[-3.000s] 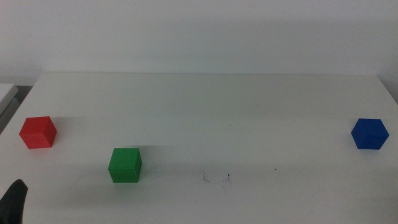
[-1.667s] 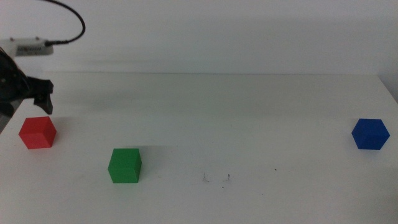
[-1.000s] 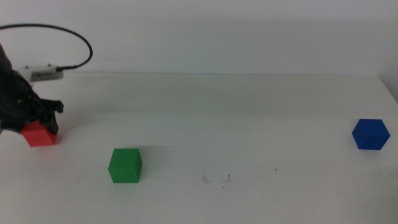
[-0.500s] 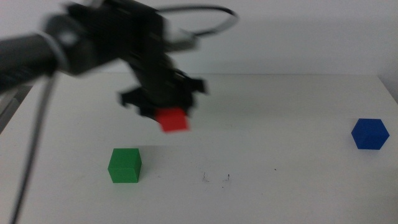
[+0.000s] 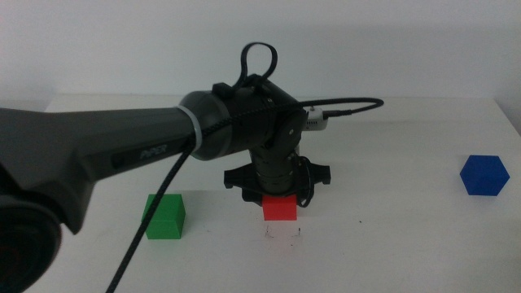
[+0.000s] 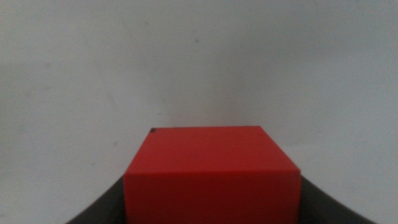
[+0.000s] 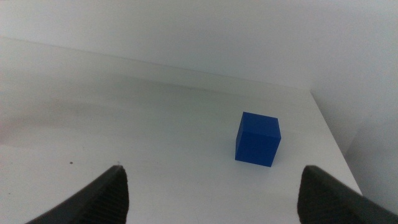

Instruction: Stack red cubes first, then green, then blue cubes in a specific spot.

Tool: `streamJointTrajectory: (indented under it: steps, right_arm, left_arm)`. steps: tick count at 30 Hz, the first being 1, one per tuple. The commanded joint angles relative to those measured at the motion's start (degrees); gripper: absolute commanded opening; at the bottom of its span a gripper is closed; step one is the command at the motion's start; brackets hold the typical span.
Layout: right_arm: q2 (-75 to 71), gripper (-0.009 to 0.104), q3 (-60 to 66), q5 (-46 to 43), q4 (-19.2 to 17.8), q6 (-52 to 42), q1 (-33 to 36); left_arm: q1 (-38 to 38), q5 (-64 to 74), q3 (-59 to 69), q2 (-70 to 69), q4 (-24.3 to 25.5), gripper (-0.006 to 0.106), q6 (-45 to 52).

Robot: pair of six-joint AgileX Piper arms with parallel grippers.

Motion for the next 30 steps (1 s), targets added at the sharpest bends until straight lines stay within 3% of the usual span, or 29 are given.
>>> streamJointTrajectory:
  steps: [1, 11, 15, 17, 21, 22, 25, 30]
  right_arm:
    - [-0.22, 0.093, 0.15, -0.05, -0.51, -0.69, -0.47]
    - [-0.22, 0.093, 0.15, -0.05, -0.51, -0.69, -0.47]
    - [-0.22, 0.093, 0.15, -0.05, -0.51, -0.69, -0.47]
    - [-0.22, 0.093, 0.15, -0.05, -0.51, -0.69, -0.47]
    - [-0.22, 0.093, 0.15, -0.05, -0.51, -0.69, -0.47]
    - [-0.22, 0.093, 0.15, -0.05, -0.51, -0.69, -0.47]
    - [-0.22, 0.093, 0.15, -0.05, -0.51, -0.69, -0.47]
    - [-0.22, 0.093, 0.15, -0.05, -0.51, -0.69, -0.47]
  left_arm:
    - [-0.25, -1.88, 0.08, 0.43, -1.02, -0.002, 1.42]
    - [-0.15, -3.11, 0.08, 4.01, -1.64, -0.001, 2.9]
    - [-0.15, -3.27, 0.08, 4.82, -1.54, 0.004, 3.01]
    - [-0.15, -3.33, 0.08, 5.08, -2.04, 0.022, 3.71]
    - [-0.15, -3.6, 0.08, 5.08, -2.16, 0.047, 3.76]
    - [-0.15, -3.7, 0.08, 5.08, -2.16, 0.068, 4.52]
    - [0.06, -3.1, 0.08, 4.38, -1.68, 0.093, 5.25]
    - [1.48, -1.84, 0.08, -0.51, -4.74, 0.094, 9.56]
